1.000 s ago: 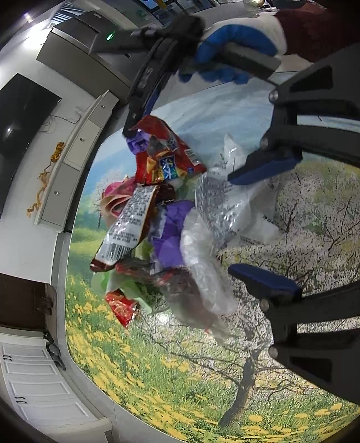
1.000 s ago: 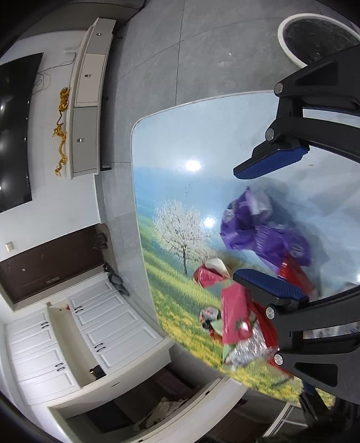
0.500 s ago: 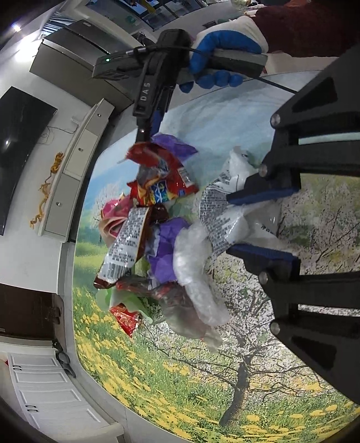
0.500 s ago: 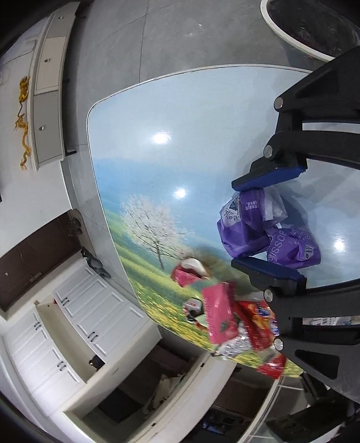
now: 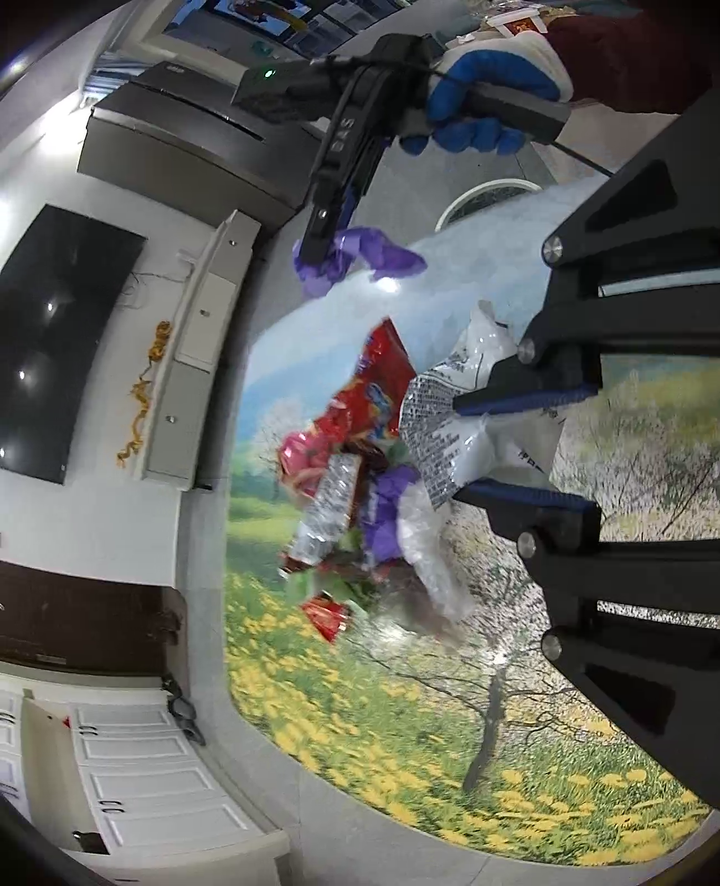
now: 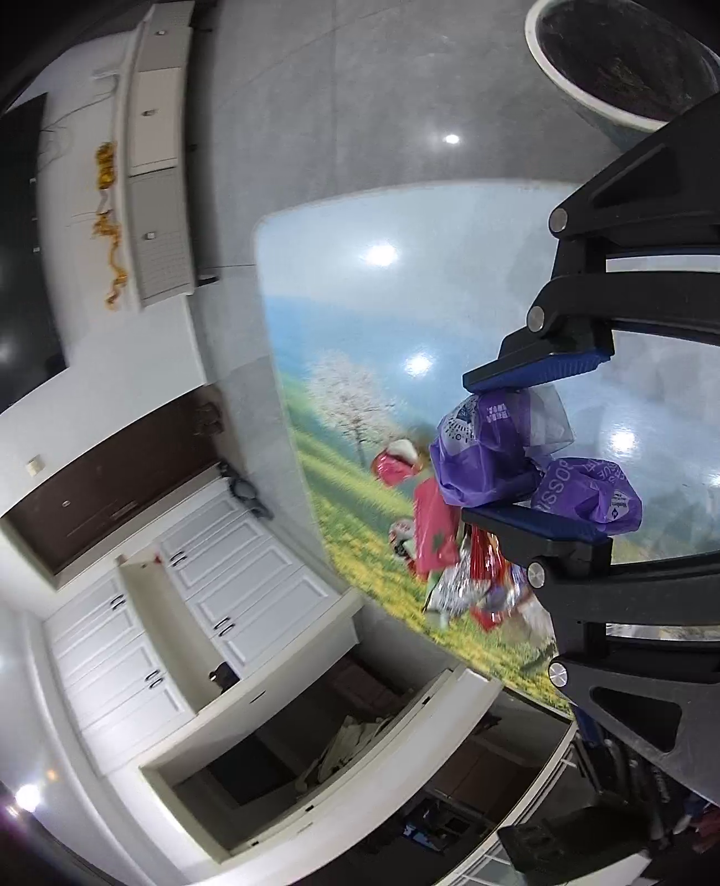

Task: Collect trash
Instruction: 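Carry both held bags over the white trash bin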

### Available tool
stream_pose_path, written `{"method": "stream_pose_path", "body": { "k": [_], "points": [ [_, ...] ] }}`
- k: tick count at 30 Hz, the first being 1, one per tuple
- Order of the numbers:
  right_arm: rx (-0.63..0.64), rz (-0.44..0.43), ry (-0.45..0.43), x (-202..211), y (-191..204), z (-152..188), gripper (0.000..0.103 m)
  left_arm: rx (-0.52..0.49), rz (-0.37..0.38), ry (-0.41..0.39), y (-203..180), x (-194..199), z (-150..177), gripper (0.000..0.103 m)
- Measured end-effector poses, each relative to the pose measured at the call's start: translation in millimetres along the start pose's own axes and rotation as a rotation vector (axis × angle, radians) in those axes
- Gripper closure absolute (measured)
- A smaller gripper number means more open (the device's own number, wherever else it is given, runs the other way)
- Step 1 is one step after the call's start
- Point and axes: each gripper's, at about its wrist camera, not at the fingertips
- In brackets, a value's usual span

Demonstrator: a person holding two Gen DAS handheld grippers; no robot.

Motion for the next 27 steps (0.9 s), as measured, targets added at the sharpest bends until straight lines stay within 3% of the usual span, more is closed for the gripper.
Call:
{"method": "stream_pose_path", "body": {
  "k": [6, 13, 20, 27],
  "points": [
    [-0.004, 0.071, -0.103, 60.6, -18.1, 6.0, 0.065, -0.078, 0.059, -0.015, -41.2, 2.1, -20.0, 0.081],
    [-0.067, 0.300, -0.171, 124.1, -82.1, 25.8, 0.065, -0.213, 0.141, -0.001, -127.2, -24.1, -45.1, 0.081],
    [-0.149, 0.548, -0.170, 159.1, -154.6, 56.3, 0.064, -0.346, 0.202, 0.078, -232.6, -86.6, -58.4, 0.080],
    [-0.233, 0.656, -0.136, 162.3, -209.2, 82.4, 0.061, -0.427, 0.197, 0.178, -325.2, -173.3, -48.8, 0.078]
  ]
}}
Point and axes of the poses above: each gripper's, at about its wrist camera, not at the fingertips, and x roughly against the way its jaws point, y to its left, z to its underside
